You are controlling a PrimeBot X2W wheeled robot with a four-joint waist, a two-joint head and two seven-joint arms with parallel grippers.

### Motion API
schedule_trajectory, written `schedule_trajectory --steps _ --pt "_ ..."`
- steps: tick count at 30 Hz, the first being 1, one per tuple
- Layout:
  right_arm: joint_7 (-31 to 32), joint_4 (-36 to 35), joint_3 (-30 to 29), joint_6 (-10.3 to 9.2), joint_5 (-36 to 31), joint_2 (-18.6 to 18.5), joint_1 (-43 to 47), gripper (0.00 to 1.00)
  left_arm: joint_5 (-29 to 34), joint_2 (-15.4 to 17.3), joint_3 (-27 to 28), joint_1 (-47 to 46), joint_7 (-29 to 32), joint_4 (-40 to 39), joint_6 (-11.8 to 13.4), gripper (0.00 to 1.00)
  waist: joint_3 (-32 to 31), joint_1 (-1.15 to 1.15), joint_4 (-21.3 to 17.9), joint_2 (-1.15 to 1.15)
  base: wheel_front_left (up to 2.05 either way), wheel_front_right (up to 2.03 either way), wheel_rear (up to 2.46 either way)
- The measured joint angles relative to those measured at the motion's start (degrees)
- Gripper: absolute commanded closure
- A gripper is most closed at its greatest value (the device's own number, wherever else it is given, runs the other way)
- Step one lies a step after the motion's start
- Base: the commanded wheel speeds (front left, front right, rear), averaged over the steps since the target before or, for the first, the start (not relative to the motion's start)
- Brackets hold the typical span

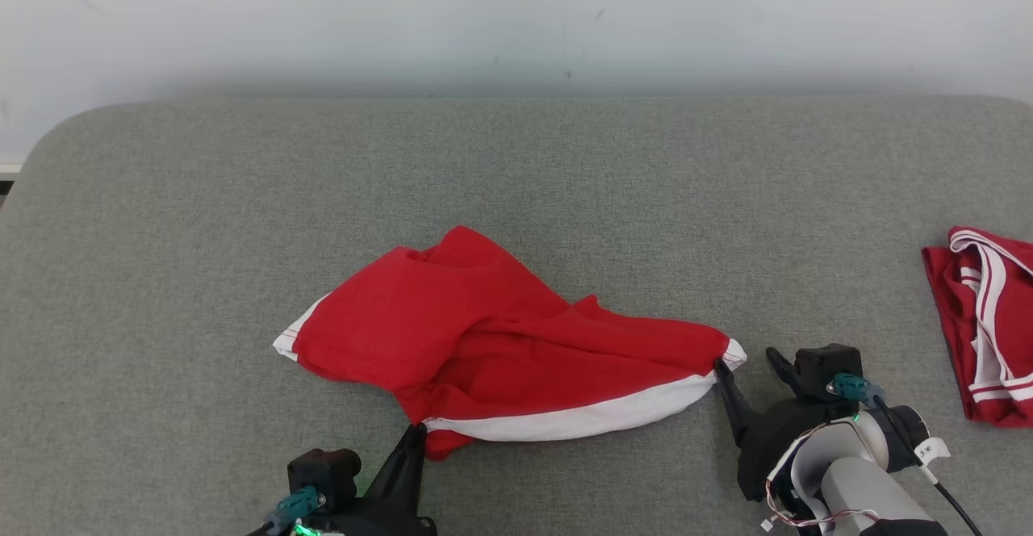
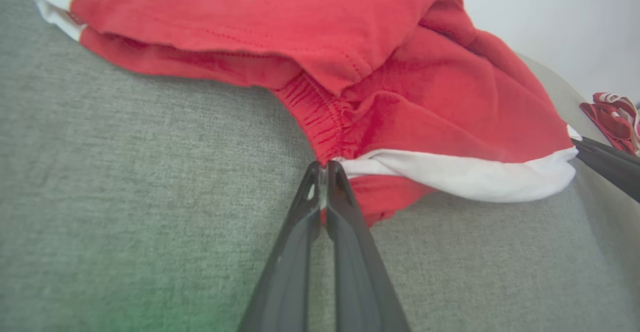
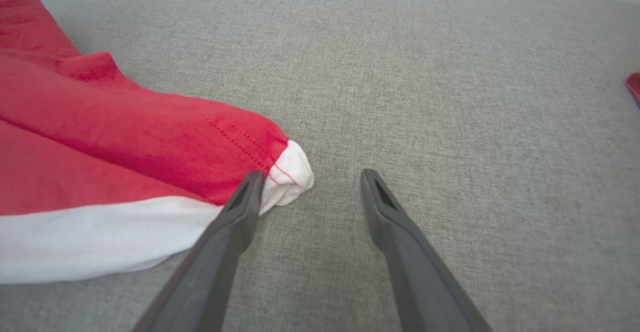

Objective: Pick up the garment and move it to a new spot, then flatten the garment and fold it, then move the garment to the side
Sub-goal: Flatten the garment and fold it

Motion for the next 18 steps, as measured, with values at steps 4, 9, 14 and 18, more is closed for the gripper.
schedule_trajectory --steps 4,9,14,18 --pt "-0.1 0.1 -0.5 0.00 -0.3 0.3 0.1 0.00 0.0 0.0 0.0 0.0 -0.3 0.3 0.0 1.00 0.0 0.00 -0.1 0.00 0.00 0.00 0.00" --pt "0.6 0.4 0.1 0.00 -0.5 0.8 -0.2 0.56 0.0 0.1 -0.1 -0.2 -0.5 0.3 0.0 1.00 0.4 0.00 -0.1 0.00 0.00 0.00 0.00" --pt "1.1 0.9 1.3 0.00 0.1 1.6 -1.1 1.00 0.0 0.1 -0.4 -0.6 -0.5 0.5 0.0 1.00 0.8 0.00 0.3 0.00 0.00 0.00 0.00" --pt "-0.3 0.8 0.9 0.00 0.8 1.7 -1.0 1.00 0.0 0.3 -0.3 -0.9 -0.7 0.5 0.0 1.00 0.5 0.00 0.4 0.00 0.00 0.00 0.00"
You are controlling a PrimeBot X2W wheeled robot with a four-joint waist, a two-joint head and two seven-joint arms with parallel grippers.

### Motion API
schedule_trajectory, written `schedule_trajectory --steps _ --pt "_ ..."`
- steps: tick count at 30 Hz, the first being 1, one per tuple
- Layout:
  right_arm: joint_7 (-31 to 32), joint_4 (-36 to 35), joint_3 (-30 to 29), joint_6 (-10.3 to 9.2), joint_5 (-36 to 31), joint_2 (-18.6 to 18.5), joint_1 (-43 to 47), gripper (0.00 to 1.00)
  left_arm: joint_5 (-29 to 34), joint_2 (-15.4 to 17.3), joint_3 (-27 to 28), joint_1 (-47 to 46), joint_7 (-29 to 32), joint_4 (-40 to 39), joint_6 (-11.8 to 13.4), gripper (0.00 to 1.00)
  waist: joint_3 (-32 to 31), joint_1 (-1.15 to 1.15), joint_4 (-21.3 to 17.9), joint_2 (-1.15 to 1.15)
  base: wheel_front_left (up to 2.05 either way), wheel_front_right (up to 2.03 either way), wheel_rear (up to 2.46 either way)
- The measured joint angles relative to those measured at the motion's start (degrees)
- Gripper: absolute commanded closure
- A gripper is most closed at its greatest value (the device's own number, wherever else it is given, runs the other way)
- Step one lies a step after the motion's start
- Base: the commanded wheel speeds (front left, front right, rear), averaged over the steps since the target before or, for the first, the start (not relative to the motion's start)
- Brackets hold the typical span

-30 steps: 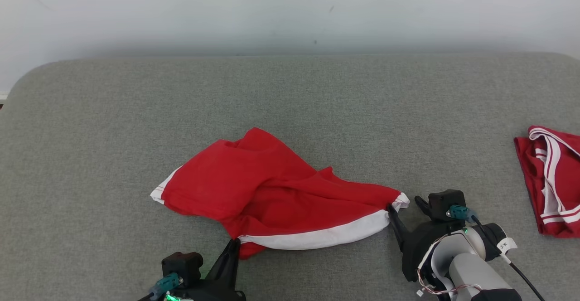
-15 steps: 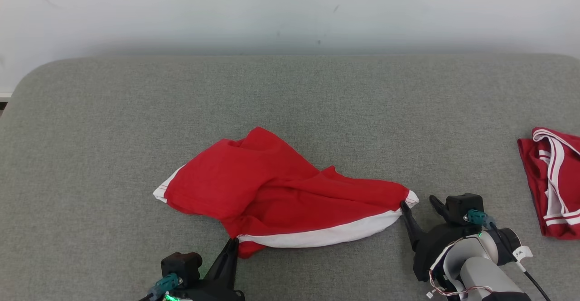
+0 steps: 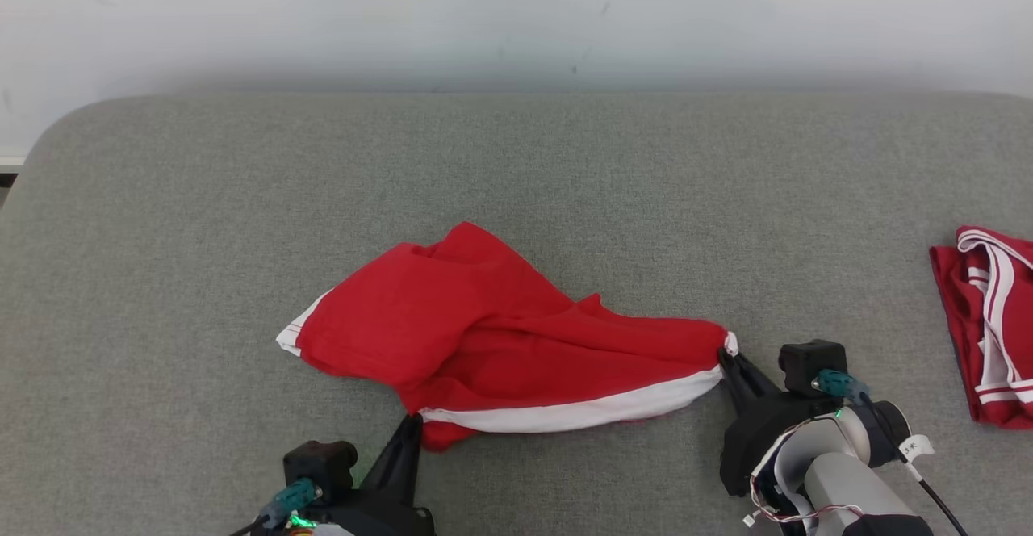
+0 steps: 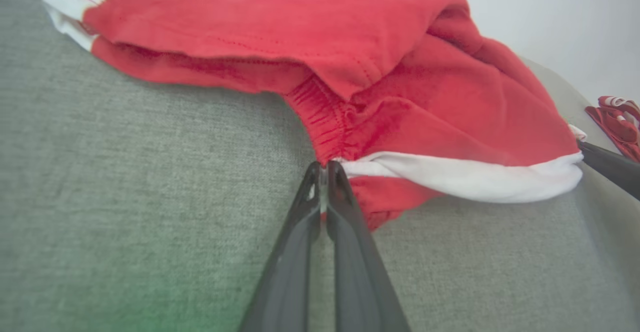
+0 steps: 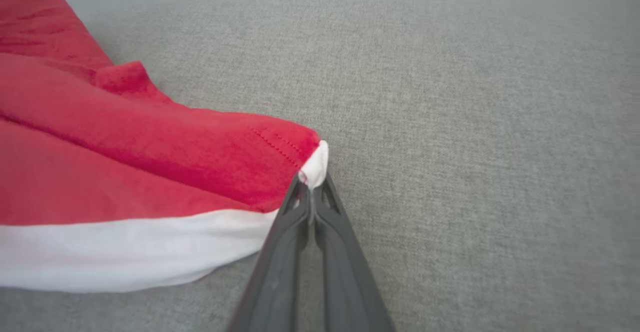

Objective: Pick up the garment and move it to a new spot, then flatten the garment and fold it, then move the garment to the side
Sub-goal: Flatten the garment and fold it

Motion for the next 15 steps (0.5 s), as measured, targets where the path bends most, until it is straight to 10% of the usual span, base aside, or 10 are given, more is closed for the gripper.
schedule_trajectory --steps 15 --pt "6.3 -24.1 -1.1 0.00 20.0 -1.1 0.6 1.00 -5.0 5.6 3.4 -5.7 5.1 -19.6 -0.5 1.00 -4.1 0.00 -0.7 0.00 0.00 0.00 0.00"
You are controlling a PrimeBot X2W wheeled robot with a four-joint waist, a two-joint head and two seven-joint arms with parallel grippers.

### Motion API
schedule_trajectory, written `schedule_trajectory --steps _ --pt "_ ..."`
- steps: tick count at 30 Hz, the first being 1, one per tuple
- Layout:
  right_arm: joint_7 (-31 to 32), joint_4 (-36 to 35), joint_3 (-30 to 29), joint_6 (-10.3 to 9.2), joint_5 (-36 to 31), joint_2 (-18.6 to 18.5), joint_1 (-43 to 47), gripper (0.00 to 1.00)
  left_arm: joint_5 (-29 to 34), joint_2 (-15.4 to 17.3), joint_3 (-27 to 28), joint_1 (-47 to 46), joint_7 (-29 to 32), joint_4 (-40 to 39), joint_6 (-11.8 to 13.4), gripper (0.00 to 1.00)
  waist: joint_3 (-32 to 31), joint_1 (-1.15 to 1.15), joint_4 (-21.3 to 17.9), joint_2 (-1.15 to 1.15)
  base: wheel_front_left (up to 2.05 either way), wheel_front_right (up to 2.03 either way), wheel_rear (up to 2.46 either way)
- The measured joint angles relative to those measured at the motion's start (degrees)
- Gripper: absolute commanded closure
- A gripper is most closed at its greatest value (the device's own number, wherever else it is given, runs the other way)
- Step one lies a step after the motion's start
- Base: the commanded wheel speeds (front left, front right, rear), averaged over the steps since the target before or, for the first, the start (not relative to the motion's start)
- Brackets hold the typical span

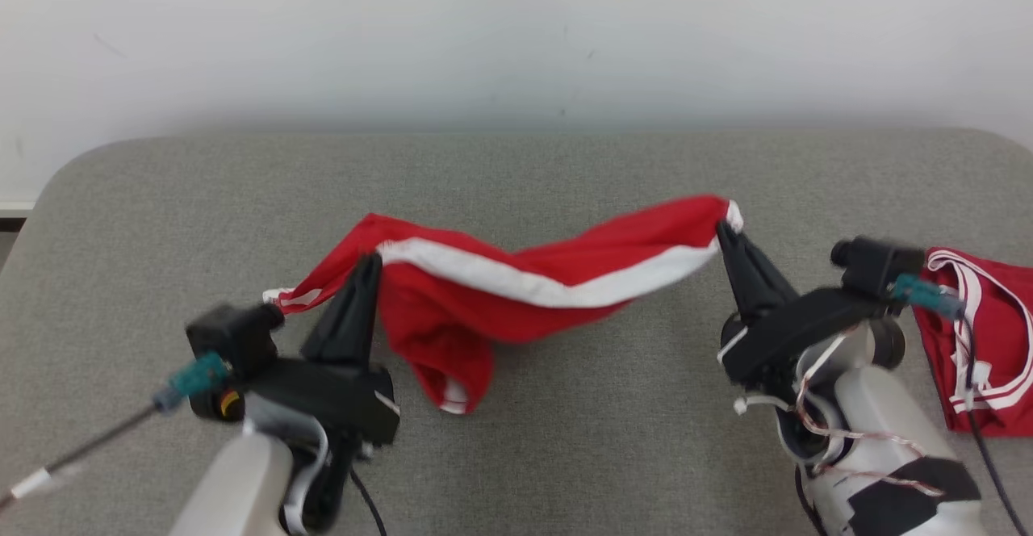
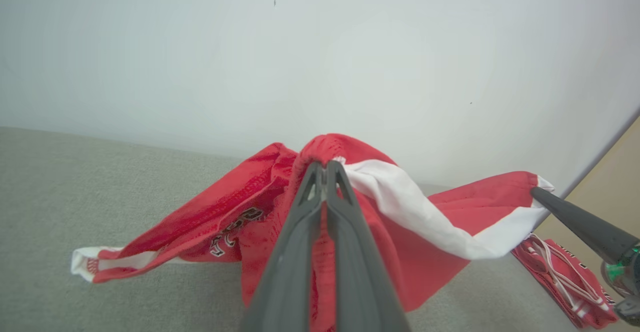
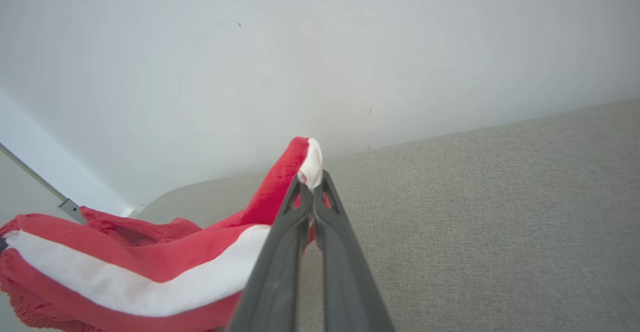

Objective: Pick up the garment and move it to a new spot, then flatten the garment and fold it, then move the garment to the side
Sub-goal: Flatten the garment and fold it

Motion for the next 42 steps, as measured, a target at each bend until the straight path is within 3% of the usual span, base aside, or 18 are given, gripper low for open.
schedule_trajectory --steps 7,14,19,27,33,42 --pt "10.6 -11.8 -4.7 0.00 8.8 -0.5 -3.9 1.00 -8.9 4.7 -0.3 -8.3 11.5 -9.6 -0.3 1.00 -0.5 0.00 -0.7 0.00 0.00 0.00 0.00" --pt "17.5 -17.5 -11.2 0.00 10.6 2.4 -11.9 1.00 -14.8 8.5 1.9 -16.8 18.7 -11.3 -0.3 1.00 0.8 0.00 -2.1 0.00 0.00 0.00 0.00" --pt "19.6 -18.7 -15.3 0.00 10.0 3.7 -17.8 1.00 -16.8 9.3 3.3 -21.9 20.1 -10.7 -0.2 1.00 2.8 0.00 -3.1 -0.01 0.00 0.00 0.00" --pt "21.7 -12.7 -18.8 0.00 6.0 4.8 -25.6 1.00 -17.0 8.9 5.0 -28.0 19.7 -8.1 1.6 1.00 7.3 0.01 -4.3 0.00 0.00 0.00 0.00" --pt "16.1 -4.9 -18.0 0.00 3.1 5.0 -39.6 1.00 -12.2 8.9 5.7 -40.3 15.4 -3.4 3.2 1.00 14.6 0.01 -5.6 0.00 0.00 0.00 0.00" --pt "-2.4 2.9 -16.4 0.02 0.7 5.3 -57.7 1.00 -7.5 8.0 7.8 -55.1 4.2 2.8 3.7 1.00 24.6 0.02 -7.1 0.01 0.00 0.00 0.00"
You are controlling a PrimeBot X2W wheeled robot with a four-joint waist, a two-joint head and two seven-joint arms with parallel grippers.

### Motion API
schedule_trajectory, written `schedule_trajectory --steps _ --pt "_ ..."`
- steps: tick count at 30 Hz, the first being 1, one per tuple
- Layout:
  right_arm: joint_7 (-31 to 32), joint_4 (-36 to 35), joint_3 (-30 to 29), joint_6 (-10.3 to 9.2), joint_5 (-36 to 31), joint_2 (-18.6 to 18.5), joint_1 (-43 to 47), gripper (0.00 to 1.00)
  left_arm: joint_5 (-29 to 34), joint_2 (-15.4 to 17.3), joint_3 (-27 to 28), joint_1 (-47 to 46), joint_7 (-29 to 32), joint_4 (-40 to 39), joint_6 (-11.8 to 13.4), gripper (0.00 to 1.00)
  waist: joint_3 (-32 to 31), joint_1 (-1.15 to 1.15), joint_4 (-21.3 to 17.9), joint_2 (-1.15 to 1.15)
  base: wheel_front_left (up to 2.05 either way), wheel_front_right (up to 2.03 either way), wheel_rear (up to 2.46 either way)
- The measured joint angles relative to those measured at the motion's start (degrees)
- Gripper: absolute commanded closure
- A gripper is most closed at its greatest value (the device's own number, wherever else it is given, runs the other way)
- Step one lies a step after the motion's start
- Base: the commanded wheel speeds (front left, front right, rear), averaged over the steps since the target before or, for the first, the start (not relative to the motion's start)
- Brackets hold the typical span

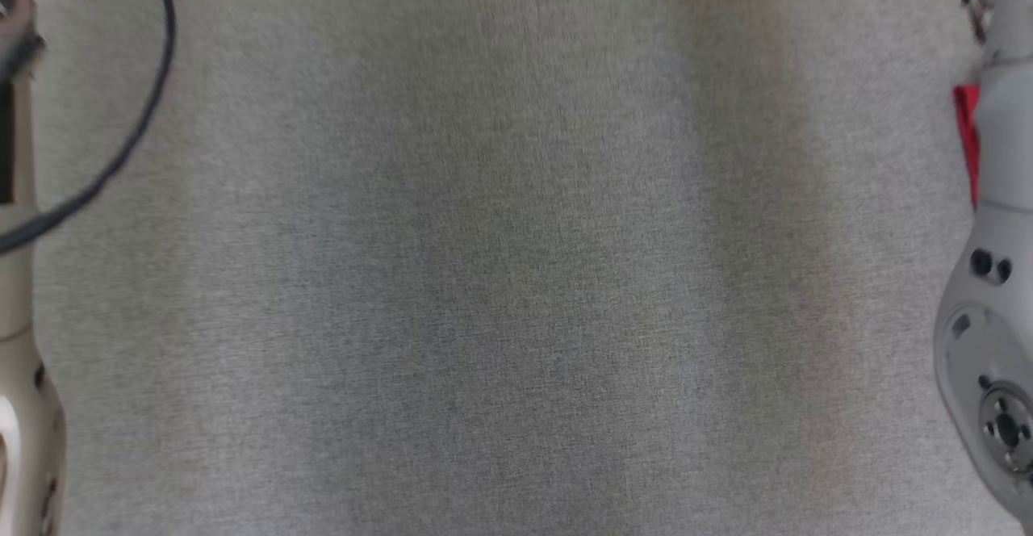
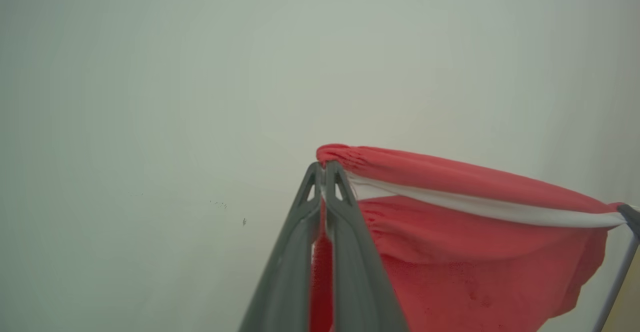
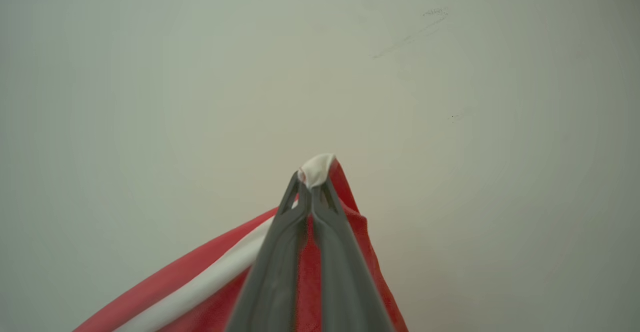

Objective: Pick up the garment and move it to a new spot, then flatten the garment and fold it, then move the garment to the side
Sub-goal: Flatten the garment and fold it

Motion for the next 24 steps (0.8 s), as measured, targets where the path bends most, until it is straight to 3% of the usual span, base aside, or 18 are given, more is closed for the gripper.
schedule_trajectory --steps 5,11,17,24 --pt "-3.6 5.0 2.4 0.00 -3.6 -0.2 -2.7 1.00 1.7 0.1 -1.0 -2.1 -4.1 3.2 -1.5 1.00 3.6 -0.01 -0.6 0.00 0.00 0.00 0.00" --pt "-2.4 9.3 8.1 -0.02 -3.6 -0.8 3.0 1.00 1.5 -0.3 -3.8 3.5 -6.4 7.5 -3.1 1.00 4.6 0.00 -1.1 0.00 0.00 0.00 0.00" --pt "4.4 7.1 13.5 -0.02 1.7 -3.9 12.0 1.00 2.2 0.1 -11.5 11.7 -6.8 7.6 -3.7 1.00 2.1 -0.02 -1.0 0.00 0.00 0.00 0.00" --pt "16.3 -2.2 17.1 -0.02 5.4 -10.5 27.8 1.00 0.2 2.6 -17.9 23.4 -7.5 5.3 -4.1 1.00 -3.1 -0.03 -0.5 -0.01 0.00 0.00 0.00"
